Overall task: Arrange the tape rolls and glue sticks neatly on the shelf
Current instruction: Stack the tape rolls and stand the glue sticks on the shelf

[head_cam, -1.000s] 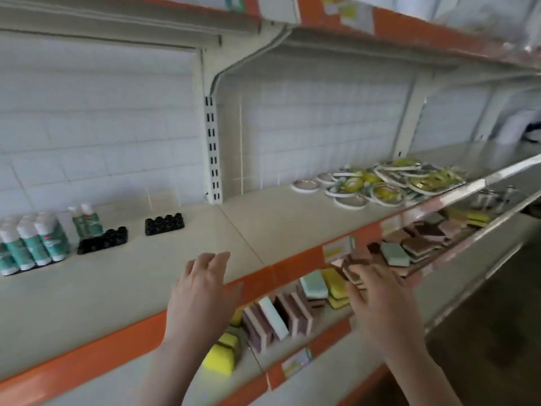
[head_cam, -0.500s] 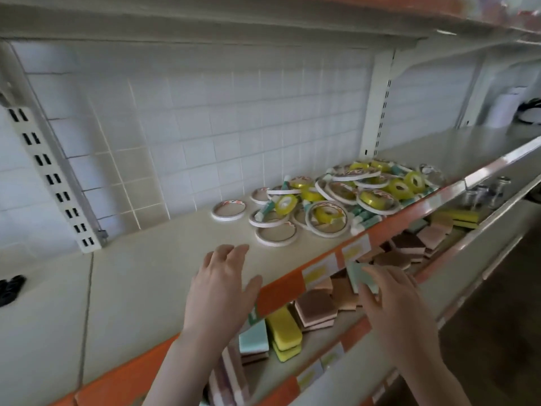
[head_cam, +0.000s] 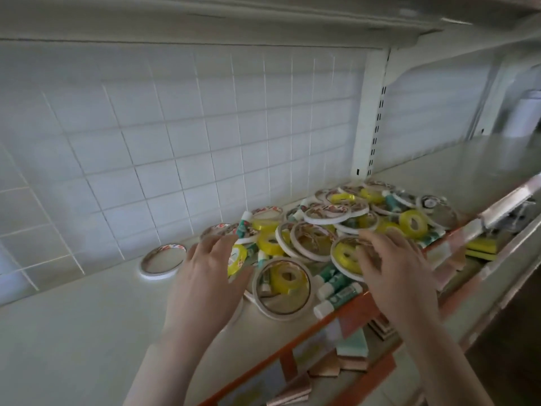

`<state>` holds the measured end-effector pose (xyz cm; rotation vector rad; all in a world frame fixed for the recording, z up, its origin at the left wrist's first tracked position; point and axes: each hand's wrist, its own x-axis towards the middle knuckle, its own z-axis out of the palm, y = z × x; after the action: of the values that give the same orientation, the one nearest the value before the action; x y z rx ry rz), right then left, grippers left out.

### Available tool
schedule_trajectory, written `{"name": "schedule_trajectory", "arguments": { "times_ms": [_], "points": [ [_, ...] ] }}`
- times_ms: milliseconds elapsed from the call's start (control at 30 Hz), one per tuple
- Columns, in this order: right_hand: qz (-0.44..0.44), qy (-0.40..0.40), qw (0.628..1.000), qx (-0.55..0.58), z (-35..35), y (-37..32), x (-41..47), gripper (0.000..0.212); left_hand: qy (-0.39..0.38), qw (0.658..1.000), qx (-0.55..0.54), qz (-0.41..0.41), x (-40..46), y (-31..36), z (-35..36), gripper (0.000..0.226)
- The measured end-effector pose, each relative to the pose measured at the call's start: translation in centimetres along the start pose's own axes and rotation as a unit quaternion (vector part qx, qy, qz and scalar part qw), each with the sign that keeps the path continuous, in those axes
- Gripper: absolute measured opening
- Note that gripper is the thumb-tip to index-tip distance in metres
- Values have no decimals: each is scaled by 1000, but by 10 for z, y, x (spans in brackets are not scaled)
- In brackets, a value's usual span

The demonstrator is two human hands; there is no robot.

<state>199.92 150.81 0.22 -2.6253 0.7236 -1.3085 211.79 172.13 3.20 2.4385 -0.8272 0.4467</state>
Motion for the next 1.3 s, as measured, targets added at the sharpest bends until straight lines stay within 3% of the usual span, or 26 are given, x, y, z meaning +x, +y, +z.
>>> {"name": "schedule_trajectory", "arguments": {
  "times_ms": [100, 267, 433, 633, 867, 1300],
  "points": [
    [-35, -22, 999, 24, 17, 22, 31, 22, 13, 999, 7, -50, 10, 11, 17, 54],
    [-163, -95, 981, 47, 45, 57, 76, 28, 25, 989, 25, -142, 17, 44, 42, 52],
    [-255, -196, 945, 65, 63, 68, 102, 28, 36, 983, 42, -174, 17, 69, 57, 53],
    [-300, -216, 924, 98, 70, 77, 103, 21, 40, 982, 54, -176, 12, 80, 60, 53],
    [-294, -137, 940, 107, 60, 84, 108, 8, 39, 986, 69, -149, 20, 82, 59, 54],
    [-179, -18, 983, 37, 40, 151, 109, 7, -16, 998, 65, -21, 76, 112, 77, 45]
  ]
}}
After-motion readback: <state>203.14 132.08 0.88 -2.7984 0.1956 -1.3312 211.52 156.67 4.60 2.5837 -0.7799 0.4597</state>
